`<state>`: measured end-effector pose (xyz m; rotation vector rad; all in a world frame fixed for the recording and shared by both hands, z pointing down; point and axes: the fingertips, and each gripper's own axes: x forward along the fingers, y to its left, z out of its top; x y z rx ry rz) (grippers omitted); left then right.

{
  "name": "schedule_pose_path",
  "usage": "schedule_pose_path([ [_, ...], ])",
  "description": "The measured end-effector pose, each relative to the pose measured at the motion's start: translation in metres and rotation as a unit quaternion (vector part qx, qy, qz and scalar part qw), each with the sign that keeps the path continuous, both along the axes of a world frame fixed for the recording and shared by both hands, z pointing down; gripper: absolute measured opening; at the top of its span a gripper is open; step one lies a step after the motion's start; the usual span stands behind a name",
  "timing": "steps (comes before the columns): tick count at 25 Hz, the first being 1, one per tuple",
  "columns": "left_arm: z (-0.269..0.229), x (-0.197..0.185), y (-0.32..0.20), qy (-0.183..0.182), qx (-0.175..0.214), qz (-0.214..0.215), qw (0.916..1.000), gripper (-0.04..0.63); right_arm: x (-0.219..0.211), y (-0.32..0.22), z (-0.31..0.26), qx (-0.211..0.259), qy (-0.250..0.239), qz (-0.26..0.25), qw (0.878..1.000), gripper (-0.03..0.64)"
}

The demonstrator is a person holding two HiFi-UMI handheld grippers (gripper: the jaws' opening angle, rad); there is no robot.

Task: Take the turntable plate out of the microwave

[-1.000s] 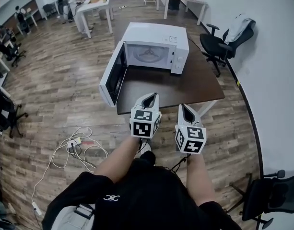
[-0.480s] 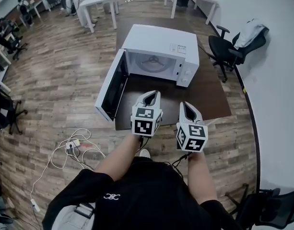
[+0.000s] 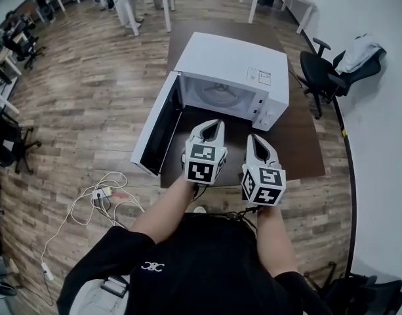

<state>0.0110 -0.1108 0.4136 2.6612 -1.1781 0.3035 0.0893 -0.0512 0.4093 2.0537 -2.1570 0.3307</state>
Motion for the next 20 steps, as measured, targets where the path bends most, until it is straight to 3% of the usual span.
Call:
schedule_pose_path([
  [9, 0.015, -0.003, -0.025, -0.017, -0.006, -0.012, 0.9998, 0.009, 0.007, -0.035, 0.014, -0.016, -0.038, 0.002, 0.999, 0.009],
  [15, 0.031, -0.004, -0.050, -0.022, -0.017, -0.041, 0.9988, 0.009, 0.012, -0.065, 0.023, -0.021, -0.022, -0.017, 0.999, 0.008],
  [20, 0.054, -0.002, -0.075, -0.020, -0.061, -0.071, 0.9954, 0.009, 0.017, -0.095, 0.029, -0.031, 0.000, -0.040, 0.999, 0.008],
])
